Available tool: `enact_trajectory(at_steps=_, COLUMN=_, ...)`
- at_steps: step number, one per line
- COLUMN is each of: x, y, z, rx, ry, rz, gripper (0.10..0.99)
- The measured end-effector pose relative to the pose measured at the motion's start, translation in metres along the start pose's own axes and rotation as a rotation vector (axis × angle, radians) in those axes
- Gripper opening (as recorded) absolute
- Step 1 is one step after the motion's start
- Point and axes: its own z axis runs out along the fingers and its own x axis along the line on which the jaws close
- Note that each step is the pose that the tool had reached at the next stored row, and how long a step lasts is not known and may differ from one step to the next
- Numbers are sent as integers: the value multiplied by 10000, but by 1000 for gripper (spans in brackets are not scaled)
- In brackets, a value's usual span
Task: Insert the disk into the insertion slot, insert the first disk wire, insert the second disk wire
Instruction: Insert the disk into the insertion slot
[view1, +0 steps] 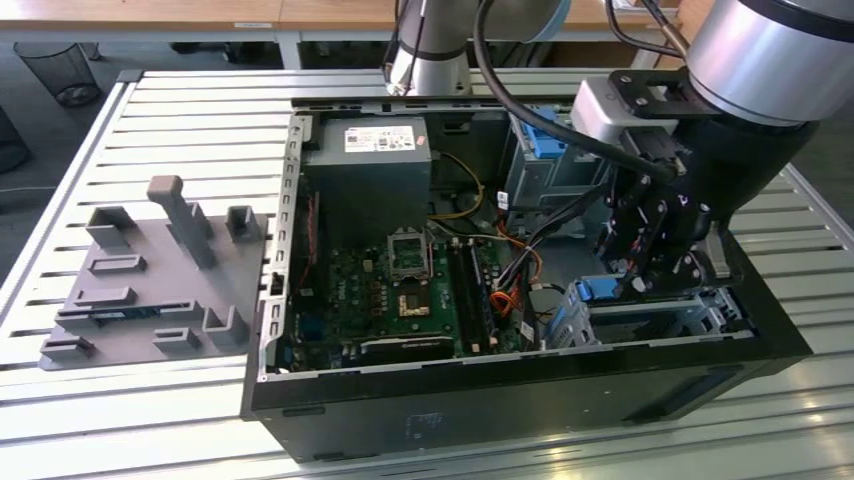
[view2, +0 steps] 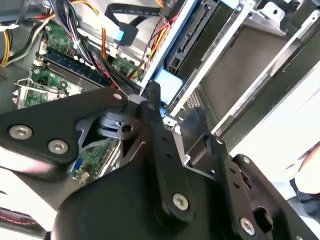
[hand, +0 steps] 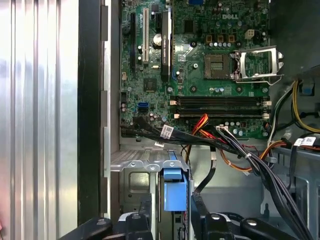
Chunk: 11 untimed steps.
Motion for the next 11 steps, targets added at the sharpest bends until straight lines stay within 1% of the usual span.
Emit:
enact_trajectory(at_steps=2, x=0, y=0, z=7, rx=1, ry=-1, rz=0, gripper=443)
enact_trajectory(at_steps=3, x=0, y=0, z=11, rx=0, ry=-1, rz=0, gripper=427)
enact_trajectory(at_steps=5, x=0, y=0, z=17, rx=1, ry=0, rz=0, gripper=302)
enact_trajectory(at_steps=6, x=0, y=0, z=22, rx=0, ry=-2, rz=0, gripper=302)
enact_trajectory(at_steps=7, x=0, y=0, z=26, rx=0, ry=-2, rz=0, gripper=247)
enact_trajectory(at_steps=8, x=0, y=0, z=30, rx=1, ry=-2, rz=0, gripper=247)
enact_trajectory(at_steps=9, x=0, y=0, z=34, rx=0, ry=-1, rz=0, gripper=188)
enact_trajectory(at_steps=10, x=0, y=0, z=40, rx=0, ry=-2, rz=0, gripper=188)
enact_trajectory(at_steps=11, x=0, y=0, z=46, rx=0, ry=-2, rz=1, gripper=125)
